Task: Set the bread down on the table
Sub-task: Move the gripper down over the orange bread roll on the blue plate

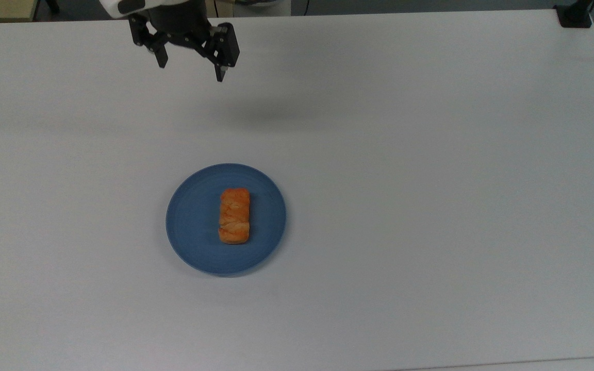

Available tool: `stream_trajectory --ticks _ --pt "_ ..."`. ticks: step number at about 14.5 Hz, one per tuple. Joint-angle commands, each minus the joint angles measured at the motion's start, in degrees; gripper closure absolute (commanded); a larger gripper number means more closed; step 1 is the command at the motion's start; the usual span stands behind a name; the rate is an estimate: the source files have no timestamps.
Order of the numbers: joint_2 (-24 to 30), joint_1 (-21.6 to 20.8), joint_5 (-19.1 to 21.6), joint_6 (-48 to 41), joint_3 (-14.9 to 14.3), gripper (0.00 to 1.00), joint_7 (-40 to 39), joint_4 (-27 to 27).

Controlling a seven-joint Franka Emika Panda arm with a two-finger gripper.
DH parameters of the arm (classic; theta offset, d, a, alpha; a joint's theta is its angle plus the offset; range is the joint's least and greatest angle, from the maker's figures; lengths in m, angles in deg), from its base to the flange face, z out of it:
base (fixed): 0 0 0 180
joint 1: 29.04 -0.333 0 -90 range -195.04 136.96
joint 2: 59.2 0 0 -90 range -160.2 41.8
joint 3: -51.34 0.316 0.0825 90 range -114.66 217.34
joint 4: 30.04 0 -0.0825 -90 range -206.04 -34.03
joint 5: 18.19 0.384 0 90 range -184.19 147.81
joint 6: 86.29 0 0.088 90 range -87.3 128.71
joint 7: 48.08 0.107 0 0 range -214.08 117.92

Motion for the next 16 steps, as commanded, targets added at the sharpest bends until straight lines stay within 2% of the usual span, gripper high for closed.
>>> stream_trajectory --ticks 1,7,10,16 --pt "-10.37 0.74 3.73 -0.13 -1.19 0.0 -3.01 10.47" --pt "-21.18 0.04 4.44 17.34 -0.23 0.0 0.4 11.19" --pt "-24.18 -0.14 4.35 20.43 -0.22 0.0 0.5 11.19" --pt "-28.49 -3.3 3.65 25.98 -0.22 0.0 2.43 11.19"
